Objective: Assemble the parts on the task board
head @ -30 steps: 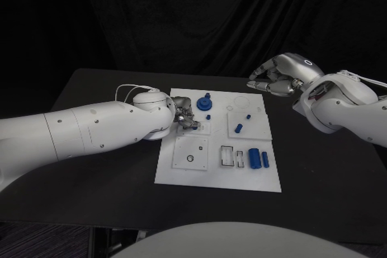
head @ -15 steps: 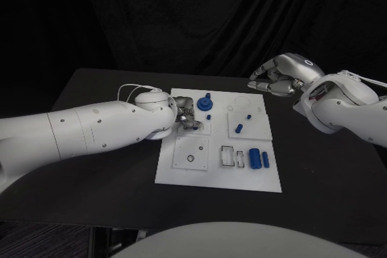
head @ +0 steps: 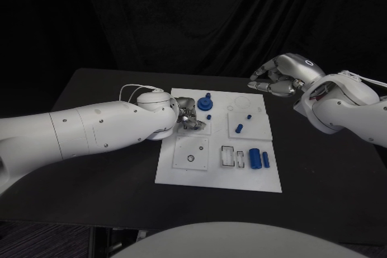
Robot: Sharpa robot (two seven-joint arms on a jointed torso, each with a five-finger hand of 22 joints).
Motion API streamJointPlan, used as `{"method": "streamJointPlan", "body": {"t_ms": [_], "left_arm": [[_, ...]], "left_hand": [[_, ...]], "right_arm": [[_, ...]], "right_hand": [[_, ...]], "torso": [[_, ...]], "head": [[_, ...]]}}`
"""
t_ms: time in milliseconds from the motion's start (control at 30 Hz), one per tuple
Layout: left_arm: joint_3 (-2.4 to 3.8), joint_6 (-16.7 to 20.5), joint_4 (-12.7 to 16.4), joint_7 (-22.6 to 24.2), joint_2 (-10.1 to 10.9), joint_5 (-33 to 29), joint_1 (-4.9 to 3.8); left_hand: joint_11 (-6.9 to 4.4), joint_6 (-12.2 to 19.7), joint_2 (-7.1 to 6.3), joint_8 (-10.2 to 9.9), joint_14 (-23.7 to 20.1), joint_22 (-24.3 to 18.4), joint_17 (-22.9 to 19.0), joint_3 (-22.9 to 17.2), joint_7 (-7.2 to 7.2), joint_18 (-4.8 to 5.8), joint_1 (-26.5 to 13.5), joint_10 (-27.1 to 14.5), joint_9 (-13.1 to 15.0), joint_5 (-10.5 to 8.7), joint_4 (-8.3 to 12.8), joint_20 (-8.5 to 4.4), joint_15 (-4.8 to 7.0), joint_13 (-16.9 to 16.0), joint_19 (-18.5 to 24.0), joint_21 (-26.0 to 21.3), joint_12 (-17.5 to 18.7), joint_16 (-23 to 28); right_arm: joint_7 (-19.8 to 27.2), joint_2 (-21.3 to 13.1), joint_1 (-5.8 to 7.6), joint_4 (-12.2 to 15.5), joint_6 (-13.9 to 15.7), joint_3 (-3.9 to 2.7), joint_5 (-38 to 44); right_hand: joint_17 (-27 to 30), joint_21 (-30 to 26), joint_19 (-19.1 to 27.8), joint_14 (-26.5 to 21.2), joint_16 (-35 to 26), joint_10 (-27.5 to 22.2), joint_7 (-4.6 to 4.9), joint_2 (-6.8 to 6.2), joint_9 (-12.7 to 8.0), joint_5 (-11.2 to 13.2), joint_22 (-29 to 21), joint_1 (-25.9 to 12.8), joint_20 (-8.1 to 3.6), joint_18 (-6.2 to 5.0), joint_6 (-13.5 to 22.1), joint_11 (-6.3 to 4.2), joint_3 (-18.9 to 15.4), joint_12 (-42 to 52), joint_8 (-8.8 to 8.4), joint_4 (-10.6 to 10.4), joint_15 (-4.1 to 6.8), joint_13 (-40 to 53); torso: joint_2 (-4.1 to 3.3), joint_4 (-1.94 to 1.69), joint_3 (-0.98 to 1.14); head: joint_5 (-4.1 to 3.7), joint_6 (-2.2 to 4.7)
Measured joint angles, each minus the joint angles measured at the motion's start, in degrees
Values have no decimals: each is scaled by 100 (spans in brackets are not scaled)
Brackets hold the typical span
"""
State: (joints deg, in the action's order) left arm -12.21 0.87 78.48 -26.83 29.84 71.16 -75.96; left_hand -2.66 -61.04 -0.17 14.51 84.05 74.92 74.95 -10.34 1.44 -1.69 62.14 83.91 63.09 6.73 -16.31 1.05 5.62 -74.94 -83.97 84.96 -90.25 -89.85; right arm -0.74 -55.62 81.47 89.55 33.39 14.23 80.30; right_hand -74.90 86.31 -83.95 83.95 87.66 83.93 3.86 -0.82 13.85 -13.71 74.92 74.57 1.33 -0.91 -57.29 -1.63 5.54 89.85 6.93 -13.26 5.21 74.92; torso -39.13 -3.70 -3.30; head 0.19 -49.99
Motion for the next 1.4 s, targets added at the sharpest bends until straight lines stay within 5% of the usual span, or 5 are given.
{"method": "streamJointPlan", "body": {"t_ms": [200,367,533,1100,1400], "left_arm": [[-1,-26,-3,-20,5,-1,1],[-1,-45,-2,-36,19,-1,1],[-1,-61,-2,-54,33,-1,1],[-1,-61,-1,-49,62,-1,1],[-1,-55,-4,8,62,-1,1]], "left_hand": [[0,-30,-23,-9,0,0,0,87,-12,0,-35,0,32,-19,14,0,0,0,0,0,0,0],[0,-39,18,-9,0,-1,-1,105,-21,0,59,0,124,401,164,0,0,0,0,0,0,0],[0,-39,25,-9,0,-1,-1,78,-21,0,135,0,154,523,234,0,0,0,0,0,0,0],[0,-39,43,-9,0,-1,-2,67,-21,0,156,0,165,539,249,0,0,0,0,-23,0,0],[0,-39,43,-48,0,-1,-2,34,-21,0,156,0,193,810,282,0,0,0,0,-45,0,0]], "right_arm": [[-4,0,0,0,-12,0,0],[-6,-1,0,0,-22,0,0],[-8,-4,0,0,-31,0,0],[-14,-12,-1,-3,-53,0,0],[-21,-11,-3,-3,-66,0,0]], "right_hand": [[0,0,0,0,0,0,0,0,0,0,0,0,0,0,0,0,16,0,0,16,0,0],[0,0,0,0,0,0,0,23,-1,0,-1,23,0,0,0,0,16,0,0,16,0,0],[0,0,0,0,0,0,0,23,-1,0,-1,23,0,0,0,0,16,0,0,16,0,-1],[0,0,0,0,0,0,0,23,4,0,-1,23,0,0,0,0,16,0,0,16,0,-1],[0,0,0,0,0,0,20,23,3,0,-2,22,0,0,-20,0,15,0,0,47,0,-1]], "torso": [[0,0,-1],[0,-1,-3],[-1,-3,-5],[-1,-5,-9],[1,-4,-7]], "head": [[4,0],[-1,0],[-1,0],[9,0],[19,0]]}}
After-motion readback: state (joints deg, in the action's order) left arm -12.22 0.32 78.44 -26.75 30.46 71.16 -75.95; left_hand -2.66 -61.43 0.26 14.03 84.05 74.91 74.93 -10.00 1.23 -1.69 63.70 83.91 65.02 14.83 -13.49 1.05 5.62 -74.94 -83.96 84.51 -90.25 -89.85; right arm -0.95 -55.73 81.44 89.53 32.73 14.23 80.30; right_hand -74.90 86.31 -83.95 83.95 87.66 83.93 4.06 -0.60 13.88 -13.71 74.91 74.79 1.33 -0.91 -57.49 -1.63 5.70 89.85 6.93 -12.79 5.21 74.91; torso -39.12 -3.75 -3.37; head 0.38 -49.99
